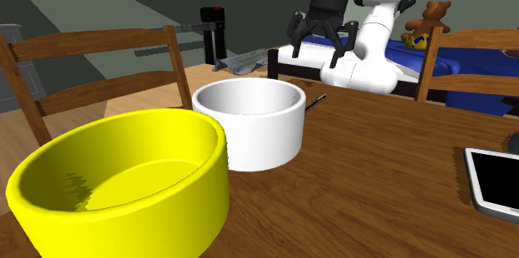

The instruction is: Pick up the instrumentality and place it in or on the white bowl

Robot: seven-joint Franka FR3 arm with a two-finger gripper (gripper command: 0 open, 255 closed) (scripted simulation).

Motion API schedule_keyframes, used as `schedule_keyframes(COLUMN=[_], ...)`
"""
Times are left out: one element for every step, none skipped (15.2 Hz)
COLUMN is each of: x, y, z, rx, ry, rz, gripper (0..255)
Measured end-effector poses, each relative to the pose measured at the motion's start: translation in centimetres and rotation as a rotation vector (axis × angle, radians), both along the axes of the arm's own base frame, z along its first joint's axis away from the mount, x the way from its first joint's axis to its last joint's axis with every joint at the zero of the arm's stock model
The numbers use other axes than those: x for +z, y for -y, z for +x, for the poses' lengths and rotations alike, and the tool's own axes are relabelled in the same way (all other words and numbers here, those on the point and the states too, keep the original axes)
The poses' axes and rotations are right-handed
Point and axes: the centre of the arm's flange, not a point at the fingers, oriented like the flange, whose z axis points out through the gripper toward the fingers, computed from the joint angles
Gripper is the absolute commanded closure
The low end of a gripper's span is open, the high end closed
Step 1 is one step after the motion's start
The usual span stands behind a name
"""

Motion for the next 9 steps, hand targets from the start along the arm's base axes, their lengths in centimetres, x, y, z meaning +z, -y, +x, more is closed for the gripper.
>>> schedule_keyframes(x=[0.0,-0.5,-0.9,-1.9,-2.7,-3.2,-3.8,-4.4,-4.9], y=[0.0,0.0,0.1,0.3,0.1,0.0,0.0,0.1,-0.1], z=[0.0,0.0,-0.2,-0.2,-0.3,-0.5,-0.5,-0.5,-0.6], rx=[0.000,-0.013,-0.033,-0.057,-0.082,-0.096,-0.102,-0.106,-0.108], ry=[0.000,-0.013,-0.034,-0.059,-0.085,-0.099,-0.106,-0.110,-0.112], rz=[0.000,0.022,0.056,0.098,0.141,0.164,0.177,0.183,0.186], gripper=[0,0,0,0,0,0,0,0,0])
